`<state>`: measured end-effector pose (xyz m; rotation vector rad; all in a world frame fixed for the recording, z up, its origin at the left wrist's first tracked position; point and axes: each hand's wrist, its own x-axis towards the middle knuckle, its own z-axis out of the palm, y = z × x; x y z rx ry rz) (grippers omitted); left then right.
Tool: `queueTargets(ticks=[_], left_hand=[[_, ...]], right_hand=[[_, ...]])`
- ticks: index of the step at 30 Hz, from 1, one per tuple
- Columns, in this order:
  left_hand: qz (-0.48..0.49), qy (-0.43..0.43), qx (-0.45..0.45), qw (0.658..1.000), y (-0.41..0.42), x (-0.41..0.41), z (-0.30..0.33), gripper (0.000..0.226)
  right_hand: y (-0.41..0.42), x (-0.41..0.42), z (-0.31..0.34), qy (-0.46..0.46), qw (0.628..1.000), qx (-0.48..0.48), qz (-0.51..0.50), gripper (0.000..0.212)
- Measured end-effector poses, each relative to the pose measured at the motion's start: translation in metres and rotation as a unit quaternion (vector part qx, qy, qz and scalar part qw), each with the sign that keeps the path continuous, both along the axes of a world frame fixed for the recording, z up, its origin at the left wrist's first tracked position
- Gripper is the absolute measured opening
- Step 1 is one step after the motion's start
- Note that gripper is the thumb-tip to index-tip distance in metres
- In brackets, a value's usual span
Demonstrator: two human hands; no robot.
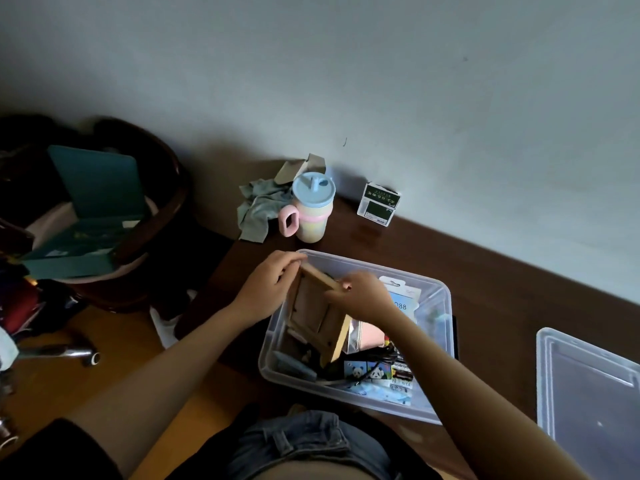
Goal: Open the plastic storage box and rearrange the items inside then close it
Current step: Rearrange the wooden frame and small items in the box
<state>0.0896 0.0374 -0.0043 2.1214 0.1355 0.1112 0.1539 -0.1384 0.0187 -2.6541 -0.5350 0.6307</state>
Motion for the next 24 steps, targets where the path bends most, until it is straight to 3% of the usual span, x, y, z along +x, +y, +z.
queueTargets(ticks=[3, 6, 10, 13, 16, 19, 24], left_hand=[[0.014, 0.058, -0.092, 0.994, 0.002, 0.007, -0.005, 0.028], [0.01, 0.097, -0.149, 0.984, 0.001, 0.016, -0.009, 0.033], [0.005, 0.135, -0.176, 0.975, -0.005, 0.027, -0.01, 0.034], [0.078, 0.125, -0.181, 0.972, -0.003, 0.034, -0.007, 0.047], [0.126, 0.107, -0.159, 0.973, 0.006, 0.029, -0.005, 0.057], [0.148, 0.09, -0.156, 0.972, 0.018, 0.015, -0.01, 0.059], [0.222, 0.083, -0.176, 0.955, 0.036, 0.003, -0.02, 0.046]], right_hand=[[-0.016, 0.01, 0.012, 0.022, 0.987, 0.1, -0.12, 0.045], [-0.025, 0.017, 0.016, 0.083, 0.95, 0.219, -0.205, 0.052], [-0.026, 0.011, 0.014, 0.15, 0.901, 0.328, -0.243, 0.046], [-0.017, 0.008, 0.018, 0.199, 0.88, 0.359, -0.239, 0.049], [-0.012, 0.01, 0.029, 0.307, 0.894, 0.276, -0.174, 0.069], [-0.014, 0.009, 0.035, 0.39, 0.901, 0.179, -0.066, 0.056], [0.008, -0.021, 0.008, 0.238, 0.963, -0.037, 0.118, 0.024]])
